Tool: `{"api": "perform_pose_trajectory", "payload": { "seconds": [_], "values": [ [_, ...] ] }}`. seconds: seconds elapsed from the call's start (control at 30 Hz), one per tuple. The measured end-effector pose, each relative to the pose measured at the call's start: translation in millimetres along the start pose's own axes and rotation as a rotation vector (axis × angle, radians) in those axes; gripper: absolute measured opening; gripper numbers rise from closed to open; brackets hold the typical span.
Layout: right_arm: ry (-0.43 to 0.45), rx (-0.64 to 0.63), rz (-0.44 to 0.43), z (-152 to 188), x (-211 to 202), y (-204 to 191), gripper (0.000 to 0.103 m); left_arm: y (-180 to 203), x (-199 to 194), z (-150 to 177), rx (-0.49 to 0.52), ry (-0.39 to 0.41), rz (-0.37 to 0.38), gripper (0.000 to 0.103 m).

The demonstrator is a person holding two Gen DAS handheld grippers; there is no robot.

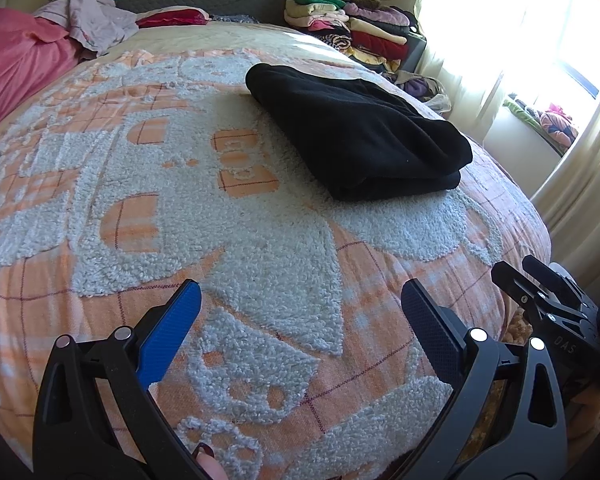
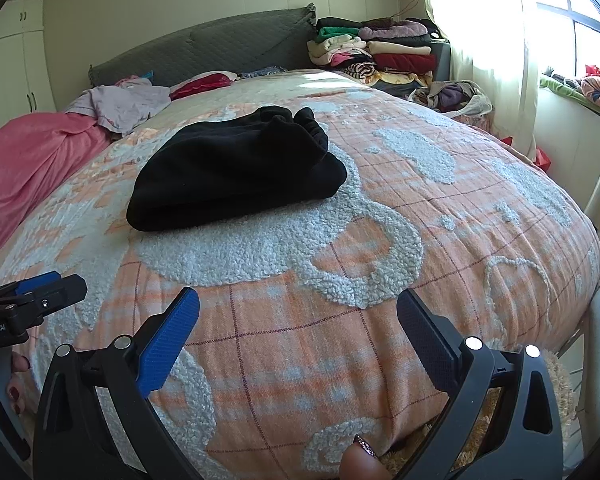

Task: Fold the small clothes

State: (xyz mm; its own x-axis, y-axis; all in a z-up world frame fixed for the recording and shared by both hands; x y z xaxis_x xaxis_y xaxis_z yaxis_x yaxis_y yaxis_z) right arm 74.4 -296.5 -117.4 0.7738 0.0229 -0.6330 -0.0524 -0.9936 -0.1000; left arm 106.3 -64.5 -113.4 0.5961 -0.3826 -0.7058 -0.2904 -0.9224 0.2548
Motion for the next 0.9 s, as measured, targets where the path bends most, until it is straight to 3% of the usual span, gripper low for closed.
{"api": "perform_pose_trajectory", "payload": {
  "seconds": [0.9],
  "values": [
    [0.002,0.009,-0.002,-2.1,-5.5,-1.4,0.098,-2.8,-3.1,-1.2,0.003,-0.005,-0.025,0.094]
  ]
}}
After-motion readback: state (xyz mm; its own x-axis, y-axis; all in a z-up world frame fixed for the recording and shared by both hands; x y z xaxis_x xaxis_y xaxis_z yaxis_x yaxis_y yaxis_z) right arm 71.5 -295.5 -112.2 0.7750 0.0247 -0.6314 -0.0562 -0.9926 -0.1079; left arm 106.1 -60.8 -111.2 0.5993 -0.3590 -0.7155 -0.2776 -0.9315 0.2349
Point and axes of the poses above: each gripper's, at about its wrist camera, not at the fingertips, and x roughly the way its jaws point, y to its right, z to its underside, the point moved 9 cm from there along x, roughly the way its jaws point, and after that the axes turned 1 degree about -x, right-handed, at the moved point
